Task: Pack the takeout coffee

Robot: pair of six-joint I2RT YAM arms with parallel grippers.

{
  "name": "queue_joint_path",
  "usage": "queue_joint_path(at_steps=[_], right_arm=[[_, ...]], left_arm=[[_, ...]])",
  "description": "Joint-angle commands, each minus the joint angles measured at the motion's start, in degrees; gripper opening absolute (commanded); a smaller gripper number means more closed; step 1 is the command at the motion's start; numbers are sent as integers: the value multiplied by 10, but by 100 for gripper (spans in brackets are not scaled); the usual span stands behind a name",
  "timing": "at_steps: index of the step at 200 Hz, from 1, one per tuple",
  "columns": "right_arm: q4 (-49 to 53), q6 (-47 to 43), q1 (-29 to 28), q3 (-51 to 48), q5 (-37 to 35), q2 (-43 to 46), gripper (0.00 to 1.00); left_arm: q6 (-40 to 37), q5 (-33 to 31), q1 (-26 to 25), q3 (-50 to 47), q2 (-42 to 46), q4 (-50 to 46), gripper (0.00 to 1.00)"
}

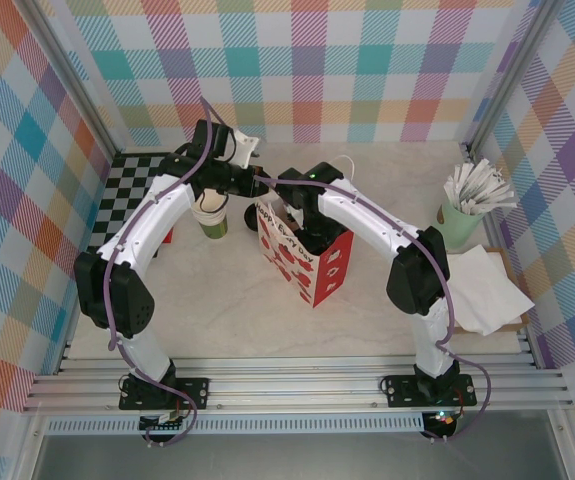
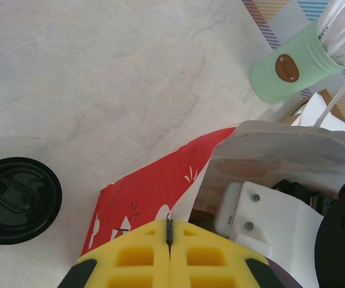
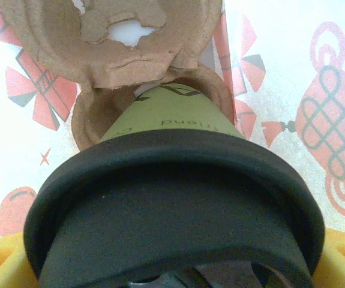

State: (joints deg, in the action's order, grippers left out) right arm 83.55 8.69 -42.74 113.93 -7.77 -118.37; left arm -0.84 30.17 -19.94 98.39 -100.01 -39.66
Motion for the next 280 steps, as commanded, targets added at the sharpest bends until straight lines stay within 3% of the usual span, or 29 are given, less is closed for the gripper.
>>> queue_joint_path(at_steps=[1, 163, 280], right_arm=[[17, -3, 1, -12, 6, -17, 33], [8, -6, 2, -14, 13, -13, 33], [-21, -20, 8, -20, 65, 2, 33]], left_arm=[[2, 13, 4, -10, 3, -8, 0], [1, 9, 4, -12, 3, -9, 0], [3, 15, 4, -9, -1, -9, 0]])
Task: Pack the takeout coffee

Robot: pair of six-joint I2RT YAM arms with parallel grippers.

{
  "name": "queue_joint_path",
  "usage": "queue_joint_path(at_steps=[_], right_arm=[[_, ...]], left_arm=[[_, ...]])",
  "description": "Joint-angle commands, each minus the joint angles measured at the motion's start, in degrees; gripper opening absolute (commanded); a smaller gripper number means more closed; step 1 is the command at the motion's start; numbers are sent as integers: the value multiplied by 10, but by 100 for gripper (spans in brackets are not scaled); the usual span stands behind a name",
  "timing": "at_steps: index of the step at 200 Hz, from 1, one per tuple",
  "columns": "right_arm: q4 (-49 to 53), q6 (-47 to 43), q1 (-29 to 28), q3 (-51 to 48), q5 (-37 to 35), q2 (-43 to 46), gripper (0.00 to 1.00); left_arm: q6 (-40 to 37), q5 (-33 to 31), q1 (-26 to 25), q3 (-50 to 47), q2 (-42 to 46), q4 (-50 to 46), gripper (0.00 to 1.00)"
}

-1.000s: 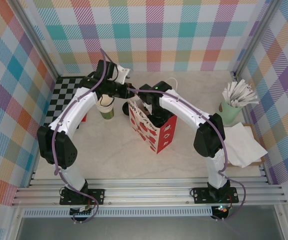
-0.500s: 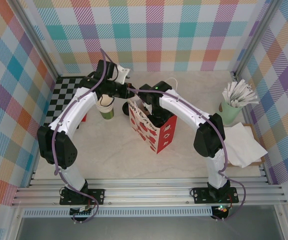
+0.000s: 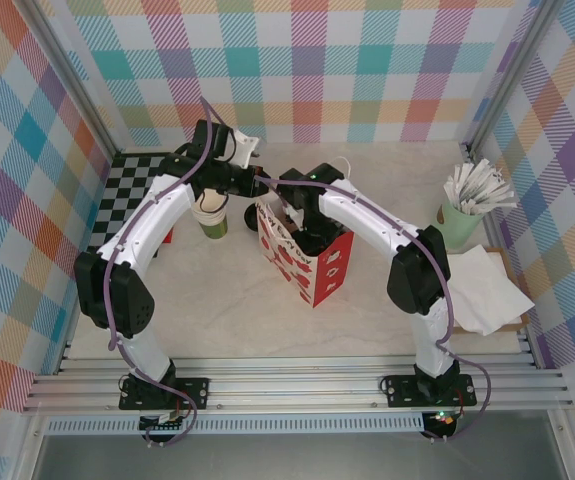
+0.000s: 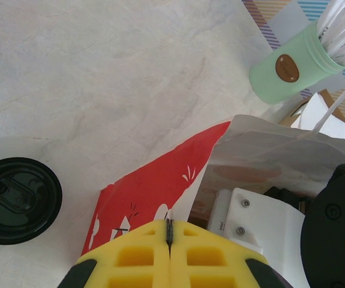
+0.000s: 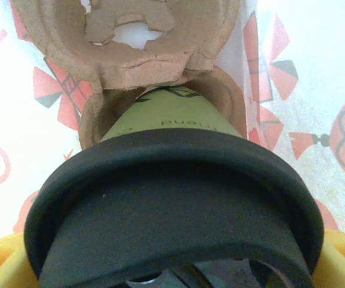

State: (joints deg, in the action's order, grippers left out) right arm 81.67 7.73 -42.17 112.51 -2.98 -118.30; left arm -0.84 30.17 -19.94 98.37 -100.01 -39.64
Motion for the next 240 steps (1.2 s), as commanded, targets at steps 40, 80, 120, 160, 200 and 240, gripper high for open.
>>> queue_joint_path(at_steps=[40, 80, 120, 160, 200, 240], right_arm=[[8, -10, 2, -4, -7, -6, 33], [9, -9, 2, -7, -11, -7, 33], [11, -9, 2, -8, -15, -6, 33], [11, -9, 2, -9, -15, -6, 33], [11, -8, 2, -11, -16, -6, 33], [13, -6, 2, -14, -24, -5, 33]], left_arm=[[2, 16, 4, -7, -3, -10, 0], [4, 16, 4, -5, -5, -9, 0], [3, 17, 5, -5, -6, -10, 0], [5, 17, 4, -5, -7, -10, 0], [5, 18, 4, -5, -7, -10, 0], [5, 19, 4, -5, -7, -10, 0]])
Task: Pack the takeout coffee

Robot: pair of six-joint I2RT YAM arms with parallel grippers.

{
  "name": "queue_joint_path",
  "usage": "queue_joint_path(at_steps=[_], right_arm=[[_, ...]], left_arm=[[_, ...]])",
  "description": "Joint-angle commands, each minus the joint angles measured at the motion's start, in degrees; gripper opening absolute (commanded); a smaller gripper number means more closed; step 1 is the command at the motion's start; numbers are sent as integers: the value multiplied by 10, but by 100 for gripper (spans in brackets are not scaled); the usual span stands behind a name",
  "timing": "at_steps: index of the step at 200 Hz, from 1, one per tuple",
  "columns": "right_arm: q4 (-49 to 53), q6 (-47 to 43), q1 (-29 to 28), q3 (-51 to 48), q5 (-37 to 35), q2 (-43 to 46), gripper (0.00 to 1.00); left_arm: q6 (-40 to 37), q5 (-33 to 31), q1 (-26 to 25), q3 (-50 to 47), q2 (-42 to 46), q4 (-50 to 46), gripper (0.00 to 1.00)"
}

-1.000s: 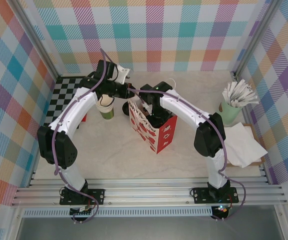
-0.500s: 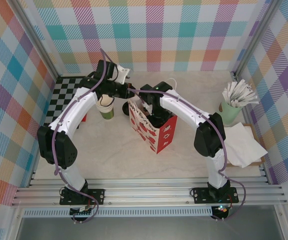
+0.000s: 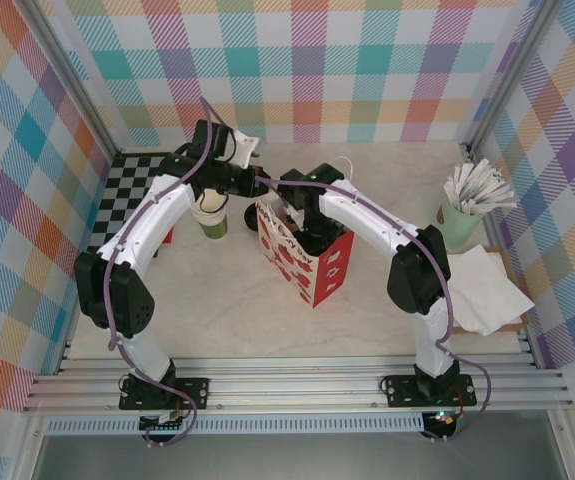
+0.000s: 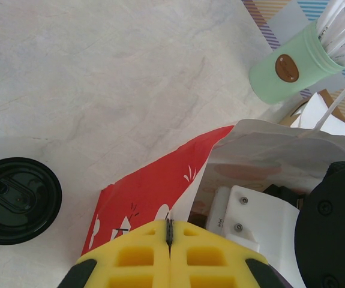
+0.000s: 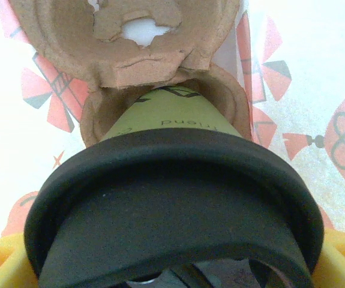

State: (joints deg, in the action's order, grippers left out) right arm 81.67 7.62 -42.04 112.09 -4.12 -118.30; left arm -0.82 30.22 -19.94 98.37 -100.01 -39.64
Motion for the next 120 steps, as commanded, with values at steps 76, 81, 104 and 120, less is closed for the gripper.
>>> queue_joint_path(at_steps=[76, 81, 104, 120], right_arm=[[12, -4, 1, -14, -19, -6, 33], [10, -3, 1, -16, -21, -6, 33], [-2, -4, 0, -27, -29, -4, 32], [-11, -6, 1, -37, -32, -8, 32]], left_arm=[[3, 18, 4, -7, -7, -11, 0], [3, 18, 4, -7, -7, -11, 0], [5, 19, 4, -7, -8, -10, 0], [5, 20, 4, -8, -8, -9, 0]])
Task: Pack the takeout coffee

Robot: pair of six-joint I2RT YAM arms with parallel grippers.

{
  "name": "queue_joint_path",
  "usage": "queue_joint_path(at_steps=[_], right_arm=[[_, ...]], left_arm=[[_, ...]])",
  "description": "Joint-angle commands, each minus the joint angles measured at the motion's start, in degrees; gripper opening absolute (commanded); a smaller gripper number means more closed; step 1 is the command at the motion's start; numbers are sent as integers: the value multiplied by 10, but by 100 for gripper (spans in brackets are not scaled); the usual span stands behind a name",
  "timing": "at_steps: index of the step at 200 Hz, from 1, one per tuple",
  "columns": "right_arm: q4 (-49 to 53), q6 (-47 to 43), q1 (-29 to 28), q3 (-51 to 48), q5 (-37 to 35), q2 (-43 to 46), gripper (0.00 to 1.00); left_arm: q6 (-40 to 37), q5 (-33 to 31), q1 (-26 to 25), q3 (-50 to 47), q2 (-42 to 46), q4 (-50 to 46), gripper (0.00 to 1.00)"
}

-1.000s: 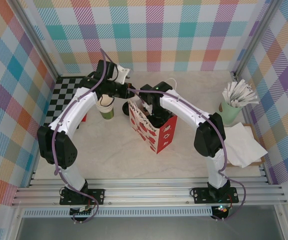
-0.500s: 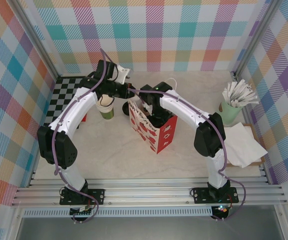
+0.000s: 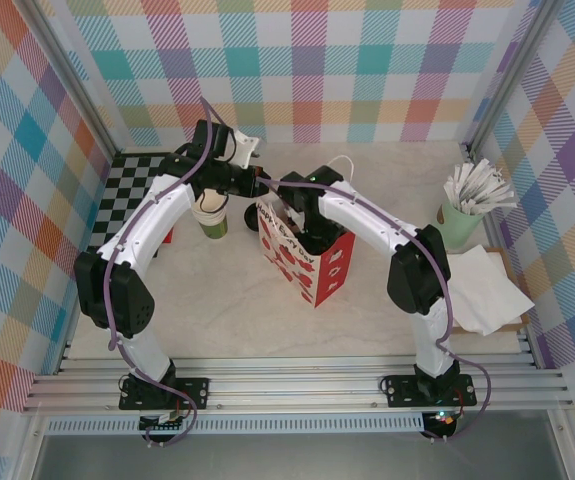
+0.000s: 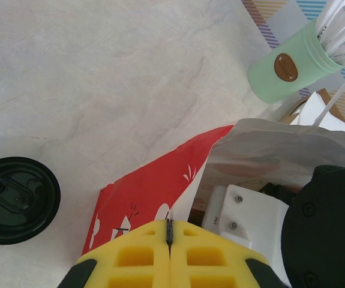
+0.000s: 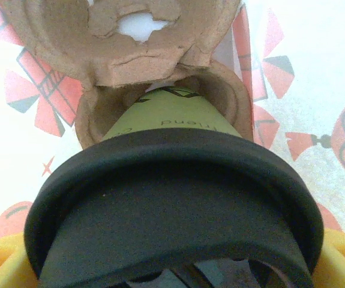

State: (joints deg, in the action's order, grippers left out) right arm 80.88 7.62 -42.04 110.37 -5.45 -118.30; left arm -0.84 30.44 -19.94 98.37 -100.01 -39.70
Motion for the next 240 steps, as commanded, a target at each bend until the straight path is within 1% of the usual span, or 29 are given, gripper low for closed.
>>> queue_joint_path(at_steps=[1, 47, 106, 240], right_arm=[[-3, -6, 1, -19, -19, -8, 32], [-6, -11, 1, -41, -32, -25, 29], [-19, -13, 1, -64, -16, -31, 28], [-20, -16, 1, -64, -14, -31, 28]], left_arm=[[4, 18, 4, -8, -8, -9, 0], [3, 18, 4, -8, -8, -8, 0], [3, 16, 4, -7, -7, -8, 0], [5, 16, 4, -6, -8, -8, 0]])
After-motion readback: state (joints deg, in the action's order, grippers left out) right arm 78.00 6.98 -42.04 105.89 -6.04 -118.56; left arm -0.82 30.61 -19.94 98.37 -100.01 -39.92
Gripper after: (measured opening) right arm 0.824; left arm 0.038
